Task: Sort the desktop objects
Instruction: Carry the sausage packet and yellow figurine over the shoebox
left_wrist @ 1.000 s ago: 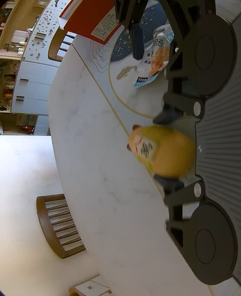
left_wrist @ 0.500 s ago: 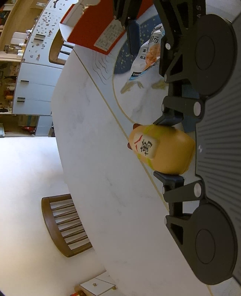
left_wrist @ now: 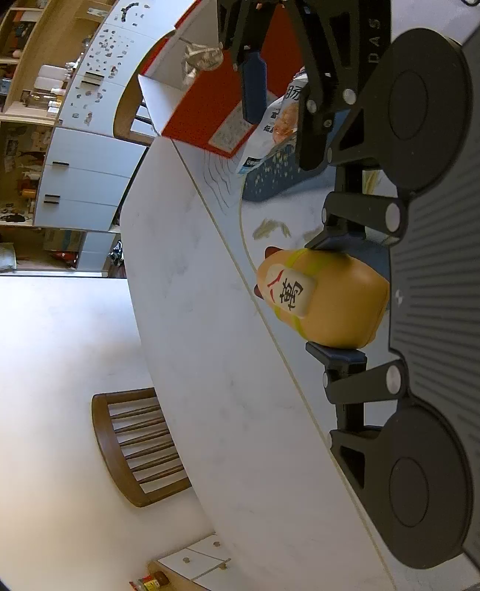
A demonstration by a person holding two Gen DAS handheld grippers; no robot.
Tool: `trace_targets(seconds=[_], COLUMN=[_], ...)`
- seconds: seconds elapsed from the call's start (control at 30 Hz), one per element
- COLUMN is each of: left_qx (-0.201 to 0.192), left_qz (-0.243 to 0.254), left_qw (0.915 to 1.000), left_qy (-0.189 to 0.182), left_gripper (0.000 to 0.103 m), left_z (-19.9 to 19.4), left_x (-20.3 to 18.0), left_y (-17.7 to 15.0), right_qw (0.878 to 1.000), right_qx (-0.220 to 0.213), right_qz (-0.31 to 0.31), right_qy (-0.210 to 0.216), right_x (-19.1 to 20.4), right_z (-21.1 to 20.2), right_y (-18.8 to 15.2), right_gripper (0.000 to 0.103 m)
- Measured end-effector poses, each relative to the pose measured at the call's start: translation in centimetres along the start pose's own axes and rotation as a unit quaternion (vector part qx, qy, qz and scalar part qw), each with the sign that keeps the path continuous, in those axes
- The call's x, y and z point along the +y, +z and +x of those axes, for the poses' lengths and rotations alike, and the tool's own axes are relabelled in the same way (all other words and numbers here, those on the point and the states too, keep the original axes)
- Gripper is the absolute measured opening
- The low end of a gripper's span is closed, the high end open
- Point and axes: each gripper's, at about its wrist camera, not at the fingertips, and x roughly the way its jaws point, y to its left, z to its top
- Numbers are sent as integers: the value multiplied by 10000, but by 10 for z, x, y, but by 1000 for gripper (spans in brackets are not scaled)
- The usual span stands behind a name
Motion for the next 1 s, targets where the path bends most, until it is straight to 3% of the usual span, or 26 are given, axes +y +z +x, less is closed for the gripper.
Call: trace_targets(seconds=[0.57,1.0], left_qx=[-194,-297], left_qz=[-81,36], left_qw=[9995,9987], left_qy=[-255,-403], left_gripper=[48,48], left_z=[-57,-54], left_x=[-71,-148], left_y=[22,49], right_qw=[9996,9989], right_qx=[-254,-408], right_qz=[129,224], right_qy=[-10,-81], right_x=[-48,-119], right_z=[-70,-98], right_y=[1,-5], right_gripper=[62,63])
